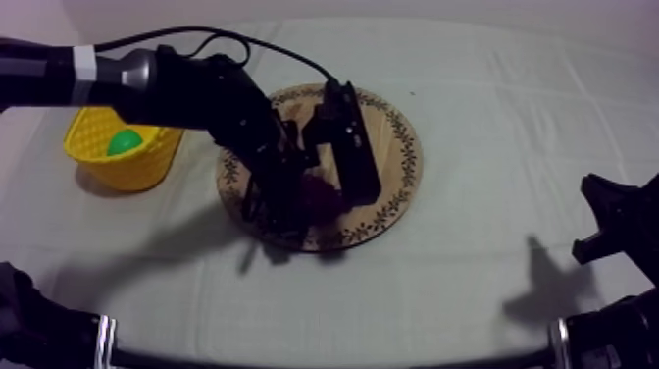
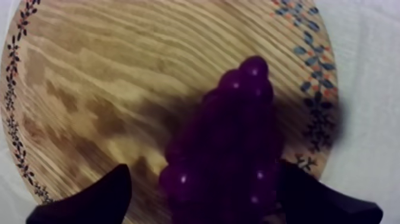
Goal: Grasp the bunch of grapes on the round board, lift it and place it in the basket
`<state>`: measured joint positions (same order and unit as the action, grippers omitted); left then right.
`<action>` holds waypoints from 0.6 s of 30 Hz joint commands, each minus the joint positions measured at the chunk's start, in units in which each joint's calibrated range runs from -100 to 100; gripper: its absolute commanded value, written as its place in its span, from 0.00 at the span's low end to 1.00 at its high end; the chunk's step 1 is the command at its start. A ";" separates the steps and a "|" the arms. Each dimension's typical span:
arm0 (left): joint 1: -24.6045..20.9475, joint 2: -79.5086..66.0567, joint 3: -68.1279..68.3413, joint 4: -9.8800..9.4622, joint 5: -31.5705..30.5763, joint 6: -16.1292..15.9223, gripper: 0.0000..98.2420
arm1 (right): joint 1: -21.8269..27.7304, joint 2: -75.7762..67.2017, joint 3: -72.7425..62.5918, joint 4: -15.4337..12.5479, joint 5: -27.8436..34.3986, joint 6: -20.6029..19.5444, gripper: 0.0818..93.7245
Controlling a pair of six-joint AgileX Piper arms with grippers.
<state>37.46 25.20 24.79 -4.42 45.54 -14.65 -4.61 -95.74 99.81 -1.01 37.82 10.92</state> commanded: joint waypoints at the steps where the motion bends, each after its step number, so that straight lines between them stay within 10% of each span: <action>1: -0.02 0.72 -0.27 -0.01 0.04 -0.27 0.91 | 0.02 -0.01 -0.03 0.01 0.00 0.00 0.00; 18: -0.06 2.92 -2.19 0.40 -0.89 -0.55 0.70 | 0.02 -0.01 -0.03 0.01 0.00 0.00 0.00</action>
<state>37.42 28.15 22.62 -4.05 45.01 -15.21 -4.61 -95.74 99.81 -1.01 37.82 10.92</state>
